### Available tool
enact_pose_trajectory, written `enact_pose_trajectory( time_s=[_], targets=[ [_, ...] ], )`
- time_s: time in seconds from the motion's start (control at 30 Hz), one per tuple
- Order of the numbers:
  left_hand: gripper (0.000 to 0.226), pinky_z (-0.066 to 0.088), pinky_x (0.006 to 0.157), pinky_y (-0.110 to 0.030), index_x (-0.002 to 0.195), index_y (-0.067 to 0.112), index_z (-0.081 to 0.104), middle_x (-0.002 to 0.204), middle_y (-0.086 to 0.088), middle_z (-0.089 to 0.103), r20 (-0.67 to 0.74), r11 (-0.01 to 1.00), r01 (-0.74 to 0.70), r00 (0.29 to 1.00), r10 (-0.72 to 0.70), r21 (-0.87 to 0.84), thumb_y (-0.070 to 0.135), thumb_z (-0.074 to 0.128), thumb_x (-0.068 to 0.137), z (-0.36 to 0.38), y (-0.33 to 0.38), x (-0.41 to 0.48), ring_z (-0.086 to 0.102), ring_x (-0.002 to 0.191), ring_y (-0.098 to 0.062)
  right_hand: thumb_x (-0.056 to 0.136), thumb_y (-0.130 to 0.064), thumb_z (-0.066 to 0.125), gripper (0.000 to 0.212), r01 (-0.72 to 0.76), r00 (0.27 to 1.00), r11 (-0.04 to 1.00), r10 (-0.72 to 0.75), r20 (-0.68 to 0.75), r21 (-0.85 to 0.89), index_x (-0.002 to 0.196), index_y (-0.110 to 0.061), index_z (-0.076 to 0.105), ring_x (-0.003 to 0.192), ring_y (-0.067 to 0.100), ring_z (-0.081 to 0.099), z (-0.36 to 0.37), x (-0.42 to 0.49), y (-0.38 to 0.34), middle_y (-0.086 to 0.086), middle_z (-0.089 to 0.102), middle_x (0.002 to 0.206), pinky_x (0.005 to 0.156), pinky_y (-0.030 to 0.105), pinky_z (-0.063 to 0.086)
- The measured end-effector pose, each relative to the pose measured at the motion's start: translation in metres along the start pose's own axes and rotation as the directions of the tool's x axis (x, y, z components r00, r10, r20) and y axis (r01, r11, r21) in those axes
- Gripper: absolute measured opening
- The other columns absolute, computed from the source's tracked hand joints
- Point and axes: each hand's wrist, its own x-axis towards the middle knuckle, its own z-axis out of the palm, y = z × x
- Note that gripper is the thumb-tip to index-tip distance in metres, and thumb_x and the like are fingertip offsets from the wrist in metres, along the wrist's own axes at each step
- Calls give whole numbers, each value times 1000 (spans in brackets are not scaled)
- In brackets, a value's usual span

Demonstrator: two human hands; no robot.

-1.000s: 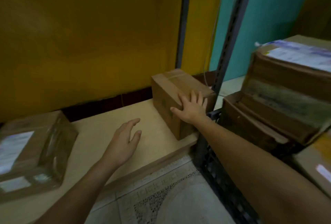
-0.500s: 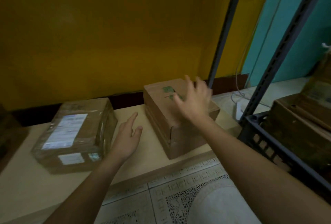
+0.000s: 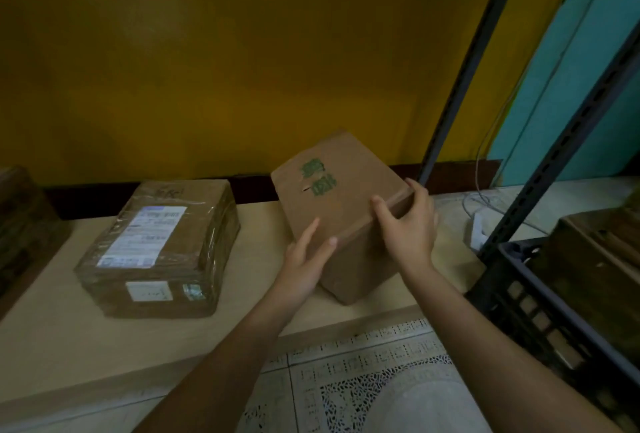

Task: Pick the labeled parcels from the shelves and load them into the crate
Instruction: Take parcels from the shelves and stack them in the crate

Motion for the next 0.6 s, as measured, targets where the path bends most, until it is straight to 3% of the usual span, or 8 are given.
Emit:
enact_pose_trajectory(
  time_s=[0.13, 0.2, 0.27, 0.33, 0.37, 0.43, 0.5, 0.6],
  targets=[
    [45, 52, 66, -18, 137, 37, 35, 127, 10, 43, -9, 979, 120, 992, -124, -162, 38, 45, 93, -16, -13, -8, 52, 96, -3, 77, -48, 59, 47, 385, 915, 885, -403, -15, -261, 119, -28, 49, 111, 18, 32, 4, -32, -32, -1, 52, 120, 92, 34, 17],
    [34, 48, 72, -25, 129, 36, 44, 129, 5, 50, 2, 978, 202, 979, -202, -58, 34, 41, 96, -29, -20, -12, 54, 98, -9, 80, -51, 55, 48, 484, 875, 793, -429, 225, -370, 121, -27, 47, 116, 23, 34, 8, -52, -34, 1, 48, 123, 95, 37, 17],
    [28, 40, 80, -31, 121, 33, 51, 130, 0, 52, -77, 958, 286, 955, -287, -30, 39, 39, 96, -43, -22, -14, 53, 100, -16, 79, -52, 56, 47, 637, 766, 661, -487, 420, -395, 118, -25, 53, 114, 26, 44, 13, -73, -30, 3, 52, 120, 99, 41, 29],
    [38, 41, 79, -35, 125, 29, 51, 130, -3, 52, -149, 938, 303, 933, -328, -169, 46, 40, 93, -56, -11, -13, 55, 99, -19, 77, -50, 60, 40, 761, 646, 553, -600, 473, -338, 105, -22, 64, 101, 24, 57, 15, -85, -30, 2, 62, 105, 92, 39, 43],
    [43, 41, 77, -36, 129, 30, 48, 132, -3, 52, -177, 934, 268, 933, -313, -235, 49, 40, 92, -60, -4, -10, 54, 102, -20, 80, -47, 58, 35, 776, 621, 580, -632, 464, -249, 103, -21, 66, 99, 22, 58, 14, -82, -32, 0, 64, 101, 93, 38, 43],
    [53, 39, 84, -40, 137, 34, 37, 140, 0, 45, -208, 947, 205, 944, -258, -246, 55, 42, 89, -64, 12, -5, 49, 114, -20, 87, -40, 51, 29, 716, 666, 691, -634, 394, -97, 104, -19, 64, 100, 19, 56, 8, -65, -37, 0, 64, 101, 96, 40, 39],
    [66, 34, 91, -45, 141, 40, 25, 148, 3, 34, -204, 969, 196, 953, -225, -151, 63, 46, 83, -58, 22, -3, 41, 126, -24, 89, -33, 52, 29, 588, 801, 798, -554, 227, -131, 110, -14, 60, 104, 23, 55, 0, -38, -31, 5, 62, 108, 95, 42, 41],
    [80, 32, 95, -48, 142, 45, 16, 152, 5, 26, -140, 976, 210, 966, -215, -52, 70, 50, 73, -41, 27, -6, 33, 133, -28, 87, -37, 57, 61, 178, 965, 968, -136, 225, -179, 138, -11, 36, 128, 27, 38, -15, -5, -8, 10, 41, 139, 106, 43, 33]
  ],
)
